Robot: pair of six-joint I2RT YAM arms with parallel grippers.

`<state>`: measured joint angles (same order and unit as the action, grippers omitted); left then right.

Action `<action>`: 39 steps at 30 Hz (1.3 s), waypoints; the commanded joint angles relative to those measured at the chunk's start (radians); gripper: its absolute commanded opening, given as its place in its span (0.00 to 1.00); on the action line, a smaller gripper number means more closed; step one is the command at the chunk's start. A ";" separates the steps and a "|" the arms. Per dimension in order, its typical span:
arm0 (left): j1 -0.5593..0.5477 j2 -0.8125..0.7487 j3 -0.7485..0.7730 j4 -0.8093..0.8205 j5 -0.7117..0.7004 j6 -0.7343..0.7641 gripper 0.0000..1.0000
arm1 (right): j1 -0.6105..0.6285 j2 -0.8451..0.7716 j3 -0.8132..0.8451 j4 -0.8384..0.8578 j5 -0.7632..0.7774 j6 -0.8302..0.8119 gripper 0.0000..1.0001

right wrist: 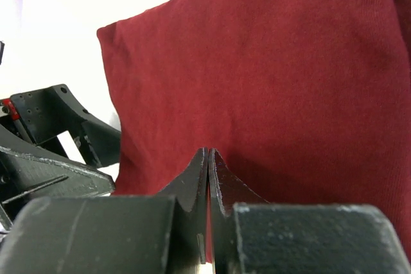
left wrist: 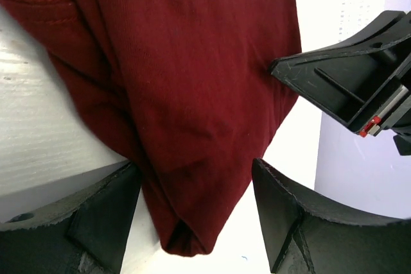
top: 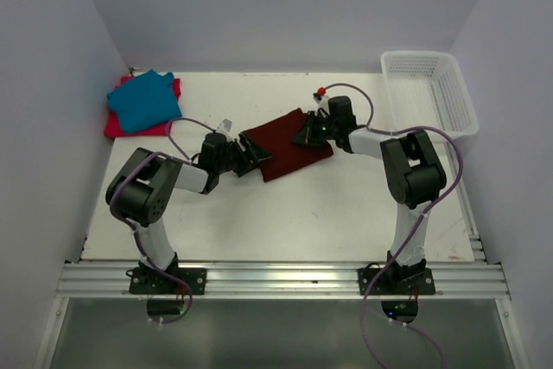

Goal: Fold and stack the t-shirts
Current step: Fold the long partially folded tshirt into a neat square, then put the neatly folded tshirt into the corner of the board with the left arm

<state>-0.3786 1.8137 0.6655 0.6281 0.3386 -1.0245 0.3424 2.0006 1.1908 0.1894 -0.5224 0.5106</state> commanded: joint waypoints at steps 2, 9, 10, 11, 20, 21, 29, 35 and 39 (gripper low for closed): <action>-0.008 0.081 -0.011 -0.105 -0.078 -0.006 0.75 | 0.009 0.003 0.036 -0.033 0.051 -0.038 0.00; -0.008 0.118 0.014 -0.102 -0.098 -0.022 0.76 | 0.023 0.012 0.036 -0.050 0.071 -0.043 0.00; -0.008 0.124 0.017 -0.107 -0.101 -0.022 0.76 | 0.024 0.015 0.038 -0.054 0.078 -0.044 0.00; -0.008 0.125 0.026 -0.105 -0.101 -0.022 0.76 | 0.024 0.018 0.038 -0.057 0.081 -0.046 0.00; -0.008 0.138 0.082 -0.117 -0.102 -0.029 0.76 | 0.053 0.033 0.058 -0.132 0.165 -0.070 0.00; -0.008 0.139 0.083 -0.117 -0.104 -0.029 0.76 | 0.056 0.035 0.072 -0.151 0.192 -0.072 0.00; -0.006 0.164 0.100 -0.094 -0.090 -0.028 0.76 | 0.116 0.101 0.158 -0.337 0.349 -0.126 0.00; -0.003 0.194 0.135 -0.045 -0.070 -0.019 0.72 | 0.122 0.118 0.173 -0.366 0.343 -0.135 0.00; 0.000 0.233 0.170 0.042 -0.027 -0.023 0.46 | 0.121 0.121 0.178 -0.377 0.335 -0.138 0.00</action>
<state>-0.3820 1.9816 0.8234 0.6891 0.3271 -1.0821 0.4561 2.0758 1.3632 -0.0906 -0.2184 0.4046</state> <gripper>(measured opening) 0.521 0.008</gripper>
